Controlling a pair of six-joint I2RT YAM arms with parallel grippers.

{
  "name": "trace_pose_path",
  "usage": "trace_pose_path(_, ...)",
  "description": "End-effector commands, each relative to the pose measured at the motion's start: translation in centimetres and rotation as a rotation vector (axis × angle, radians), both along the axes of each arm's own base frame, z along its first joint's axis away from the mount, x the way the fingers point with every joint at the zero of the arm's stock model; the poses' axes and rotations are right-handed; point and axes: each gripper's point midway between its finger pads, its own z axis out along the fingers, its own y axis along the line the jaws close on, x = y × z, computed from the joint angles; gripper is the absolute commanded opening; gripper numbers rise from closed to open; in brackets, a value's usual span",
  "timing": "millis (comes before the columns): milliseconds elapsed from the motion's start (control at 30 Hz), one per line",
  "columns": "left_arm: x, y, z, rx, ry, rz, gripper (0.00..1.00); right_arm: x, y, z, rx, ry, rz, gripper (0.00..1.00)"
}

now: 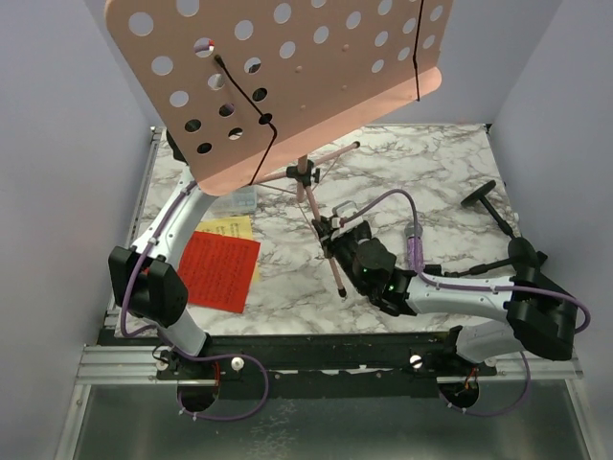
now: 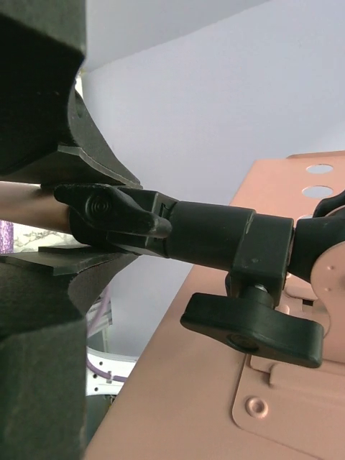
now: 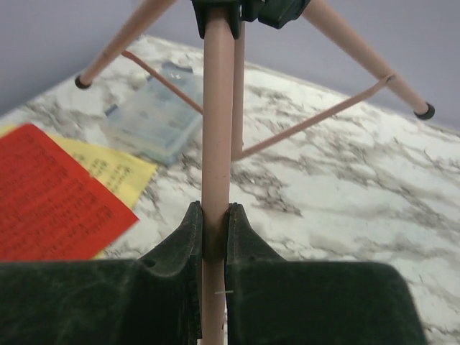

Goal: Set up the instrument practice props

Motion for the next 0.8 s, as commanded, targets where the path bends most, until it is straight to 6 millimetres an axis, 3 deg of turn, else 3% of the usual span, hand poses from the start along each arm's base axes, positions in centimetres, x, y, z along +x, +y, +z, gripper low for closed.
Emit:
trace_pose_path(0, -1.3, 2.1, 5.4, -0.233, 0.020, 0.055, 0.00, 0.0, -1.4, -4.8, -0.100, 0.055, -0.042, 0.01)
trace_pose_path(300, 0.4, 0.7, 3.6, -0.225, 0.082, 0.000, 0.00, 1.0, -2.4, -5.8, -0.014, 0.138, -0.180, 0.01)
trace_pose_path(467, 0.6, -1.9, 2.0, -0.197, 0.104, -0.058, 0.00, 1.0, -3.5, -6.9, 0.021, 0.169, -0.233, 0.01)
trace_pose_path(567, 0.9, -3.3, 1.1, -0.193, 0.131, -0.081, 0.00, 1.1, -5.5, -6.7, 0.042, 0.177, -0.321, 0.00)
trace_pose_path(767, 0.9, -7.4, -0.4, -0.181, 0.171, -0.147, 0.00, 0.2, -7.4, -7.4, 0.061, 0.187, -0.334, 0.01)
